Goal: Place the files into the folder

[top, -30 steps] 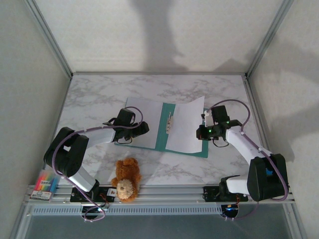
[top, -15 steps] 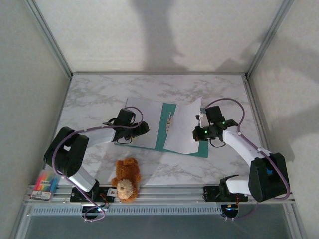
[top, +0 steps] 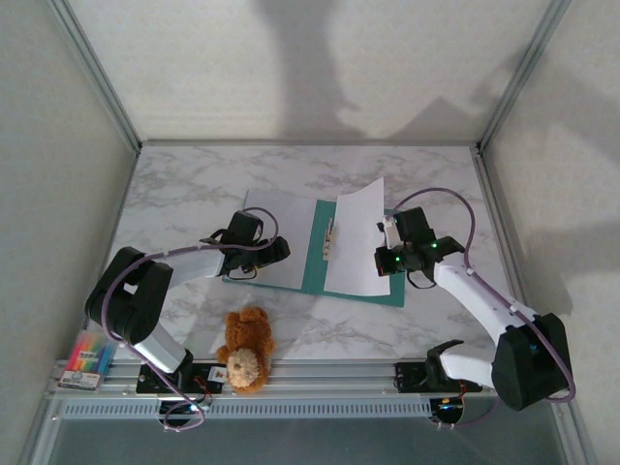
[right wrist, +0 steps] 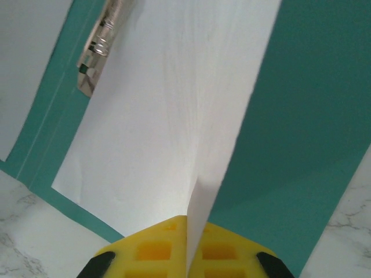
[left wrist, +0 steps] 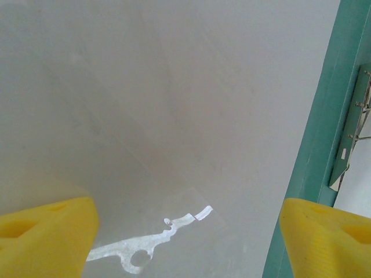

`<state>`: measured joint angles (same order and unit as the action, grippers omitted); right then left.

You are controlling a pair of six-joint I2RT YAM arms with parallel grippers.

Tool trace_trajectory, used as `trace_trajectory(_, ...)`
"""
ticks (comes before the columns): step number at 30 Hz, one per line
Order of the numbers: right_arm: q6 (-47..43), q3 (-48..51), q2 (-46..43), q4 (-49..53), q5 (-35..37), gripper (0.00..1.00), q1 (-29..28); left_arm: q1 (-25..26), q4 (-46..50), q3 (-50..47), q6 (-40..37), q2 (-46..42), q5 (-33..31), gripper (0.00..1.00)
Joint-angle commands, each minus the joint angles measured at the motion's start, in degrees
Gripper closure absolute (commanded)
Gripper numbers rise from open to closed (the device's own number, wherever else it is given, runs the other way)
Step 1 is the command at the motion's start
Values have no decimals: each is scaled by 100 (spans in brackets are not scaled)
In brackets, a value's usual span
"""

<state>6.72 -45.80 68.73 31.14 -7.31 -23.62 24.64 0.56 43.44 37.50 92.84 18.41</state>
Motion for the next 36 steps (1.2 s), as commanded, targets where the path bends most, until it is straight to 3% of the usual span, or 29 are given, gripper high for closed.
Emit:
trace_trajectory(1, -44, 133, -188, -108, 120, 100, -105, -74, 396, -92, -129, 370, -84, 16)
trace_trajectory(36, 22, -166, 554, -55, -168, 100, 13, -78, 507, -125, -145, 217, -128, 16)
